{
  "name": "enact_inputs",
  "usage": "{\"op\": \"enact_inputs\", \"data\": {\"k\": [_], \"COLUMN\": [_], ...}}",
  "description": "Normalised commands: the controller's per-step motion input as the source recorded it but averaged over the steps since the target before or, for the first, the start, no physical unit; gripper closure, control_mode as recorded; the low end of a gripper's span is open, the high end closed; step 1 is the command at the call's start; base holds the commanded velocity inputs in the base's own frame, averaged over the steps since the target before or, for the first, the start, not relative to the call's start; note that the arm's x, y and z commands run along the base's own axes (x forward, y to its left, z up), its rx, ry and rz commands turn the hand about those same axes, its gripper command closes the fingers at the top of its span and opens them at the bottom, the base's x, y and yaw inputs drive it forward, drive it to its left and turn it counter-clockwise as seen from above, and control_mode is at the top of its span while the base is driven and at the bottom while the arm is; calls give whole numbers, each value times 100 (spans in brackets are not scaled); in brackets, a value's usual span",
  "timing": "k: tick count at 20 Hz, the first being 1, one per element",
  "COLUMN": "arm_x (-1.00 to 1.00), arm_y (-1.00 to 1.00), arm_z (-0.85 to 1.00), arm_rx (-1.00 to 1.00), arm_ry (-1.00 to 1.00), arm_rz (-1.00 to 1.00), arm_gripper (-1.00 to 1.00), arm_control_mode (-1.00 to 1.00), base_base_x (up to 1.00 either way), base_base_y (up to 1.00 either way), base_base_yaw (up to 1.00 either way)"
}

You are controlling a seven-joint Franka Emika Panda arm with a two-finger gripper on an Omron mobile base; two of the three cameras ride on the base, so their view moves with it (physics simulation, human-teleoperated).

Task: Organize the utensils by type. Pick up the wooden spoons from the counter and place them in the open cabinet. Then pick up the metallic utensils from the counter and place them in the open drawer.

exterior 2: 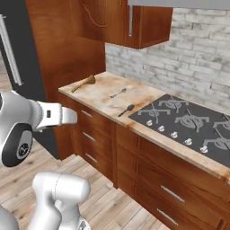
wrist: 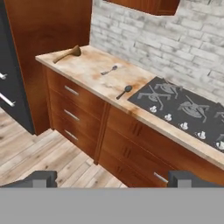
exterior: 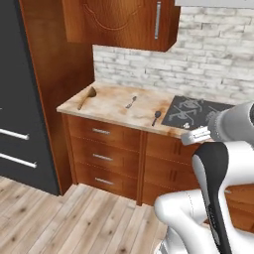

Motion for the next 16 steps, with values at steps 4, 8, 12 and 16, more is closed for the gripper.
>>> {"op": "enact_inputs", "data": {"k": [4, 8, 12, 16], "arm_x": [0, 0, 0, 0], "arm_y": [0, 0, 0, 0], "arm_z": [0, 0, 0, 0], "arm_rx": [0, 0, 0, 0], "arm_ry": [0, 0, 0, 0], "arm_rz": [0, 0, 0, 0], "arm_gripper": [-100, -100, -100, -100], "arm_control_mode": [100, 100, 100, 100], "base_base_x": [87, 84, 100, 100], "base_base_y": [72, 60, 13, -6], "base_base_yaw": [-19, -32, 6, 21]}}
